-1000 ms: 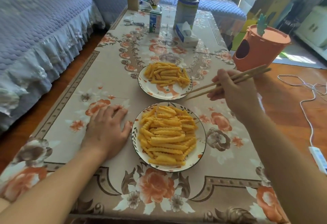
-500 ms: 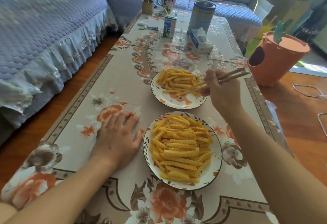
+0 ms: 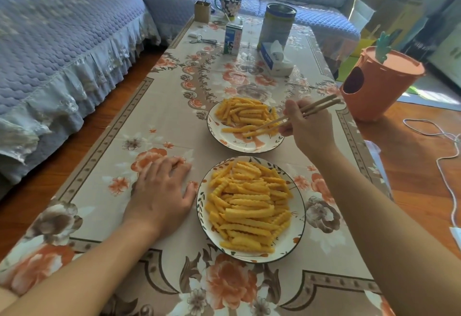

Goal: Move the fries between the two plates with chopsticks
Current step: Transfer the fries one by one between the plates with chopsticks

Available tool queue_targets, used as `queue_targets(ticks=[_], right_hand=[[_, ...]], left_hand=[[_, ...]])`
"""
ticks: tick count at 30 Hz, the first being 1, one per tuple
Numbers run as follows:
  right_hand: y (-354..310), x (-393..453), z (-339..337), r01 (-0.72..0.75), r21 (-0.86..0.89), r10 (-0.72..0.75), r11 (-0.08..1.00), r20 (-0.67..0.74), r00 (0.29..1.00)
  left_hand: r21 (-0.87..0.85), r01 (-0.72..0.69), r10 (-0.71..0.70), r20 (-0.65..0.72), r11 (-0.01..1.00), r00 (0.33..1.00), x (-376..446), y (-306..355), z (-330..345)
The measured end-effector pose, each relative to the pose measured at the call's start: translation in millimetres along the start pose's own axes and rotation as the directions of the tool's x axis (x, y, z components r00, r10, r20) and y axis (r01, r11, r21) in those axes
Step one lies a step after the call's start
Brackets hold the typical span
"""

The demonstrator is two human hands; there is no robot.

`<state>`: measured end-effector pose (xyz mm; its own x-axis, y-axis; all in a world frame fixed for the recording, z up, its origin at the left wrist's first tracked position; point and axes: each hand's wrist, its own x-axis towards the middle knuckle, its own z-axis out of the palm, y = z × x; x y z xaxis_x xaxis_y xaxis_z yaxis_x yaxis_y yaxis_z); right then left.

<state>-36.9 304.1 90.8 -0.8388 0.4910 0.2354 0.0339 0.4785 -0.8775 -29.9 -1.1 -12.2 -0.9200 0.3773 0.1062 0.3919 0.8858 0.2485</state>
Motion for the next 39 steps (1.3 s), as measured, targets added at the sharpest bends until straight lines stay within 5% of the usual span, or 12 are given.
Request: queue_targets(ticks=[9,15,30,39], right_hand=[[-3,-20,-21,-0.042,0.039,0.043,0.998,-0.045,0.998],[-17,-69,-74,0.005,0.255,0.013,0.967,-0.067,0.998],[-24,-110,-107,0.032,0.025,-0.036,0.999,0.197,0.98],[-19,-77,-104,0.01,0.231,-0.003,0.973,-0.03,1.0]], left_hand=[[-0.005,0.013,-0.013,0.009,1.0,1.0,-1,1,-4],[-0.001,0.016,-0.016,-0.006,1.0,1.0,-1,3,-2],[0.0,0.035,-0.035,-0.01,0.999,0.999,0,7,-3],[0.021,0.014,-0.013,-0.005,1.0,1.0,0,6,-1]])
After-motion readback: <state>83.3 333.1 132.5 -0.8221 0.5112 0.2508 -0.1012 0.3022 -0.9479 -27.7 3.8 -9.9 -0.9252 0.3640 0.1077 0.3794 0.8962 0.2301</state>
